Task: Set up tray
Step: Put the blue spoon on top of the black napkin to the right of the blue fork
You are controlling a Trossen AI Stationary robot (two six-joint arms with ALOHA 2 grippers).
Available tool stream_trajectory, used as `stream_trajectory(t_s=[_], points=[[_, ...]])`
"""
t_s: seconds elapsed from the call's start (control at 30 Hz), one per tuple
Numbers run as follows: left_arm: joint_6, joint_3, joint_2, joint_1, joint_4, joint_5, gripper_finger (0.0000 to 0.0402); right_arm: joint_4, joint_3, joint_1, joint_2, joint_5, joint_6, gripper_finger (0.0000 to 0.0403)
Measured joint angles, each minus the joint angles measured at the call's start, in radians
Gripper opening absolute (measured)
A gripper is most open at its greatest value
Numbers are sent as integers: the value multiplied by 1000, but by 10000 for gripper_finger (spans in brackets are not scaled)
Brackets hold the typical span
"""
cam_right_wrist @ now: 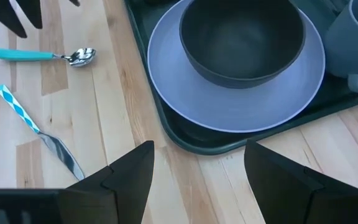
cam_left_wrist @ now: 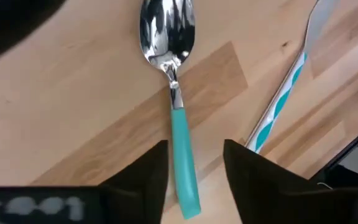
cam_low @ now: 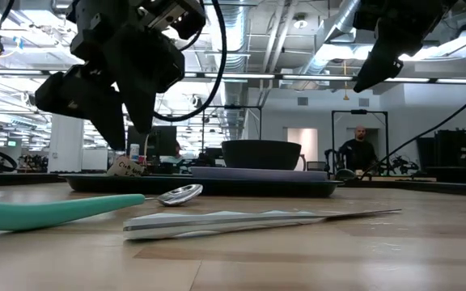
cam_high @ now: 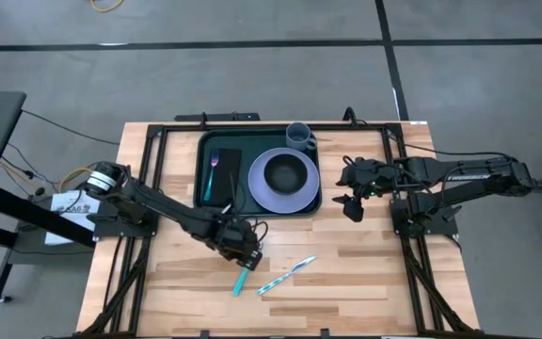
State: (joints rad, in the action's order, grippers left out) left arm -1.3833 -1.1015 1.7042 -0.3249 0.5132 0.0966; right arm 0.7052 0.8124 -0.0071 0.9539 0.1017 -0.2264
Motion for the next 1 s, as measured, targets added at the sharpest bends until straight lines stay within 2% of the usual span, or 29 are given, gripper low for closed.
stream_trajectory(t_s=[0.13, 0.27, 0.83, 1.0], points=[[-3, 0, 0, -17, -11, -48, 163, 0, 0, 0, 0, 0, 0, 240], [15, 0, 6, -29, -11, -83, 166, -1, 0, 0, 0, 0, -1, 240], [30, -5, 182, -38, -117, 4, 163, -1, 1, -1, 0, 0, -9, 240], [-6, -9, 209, -38, -88, -7, 163, -1, 1, -1, 0, 0, -10, 240]])
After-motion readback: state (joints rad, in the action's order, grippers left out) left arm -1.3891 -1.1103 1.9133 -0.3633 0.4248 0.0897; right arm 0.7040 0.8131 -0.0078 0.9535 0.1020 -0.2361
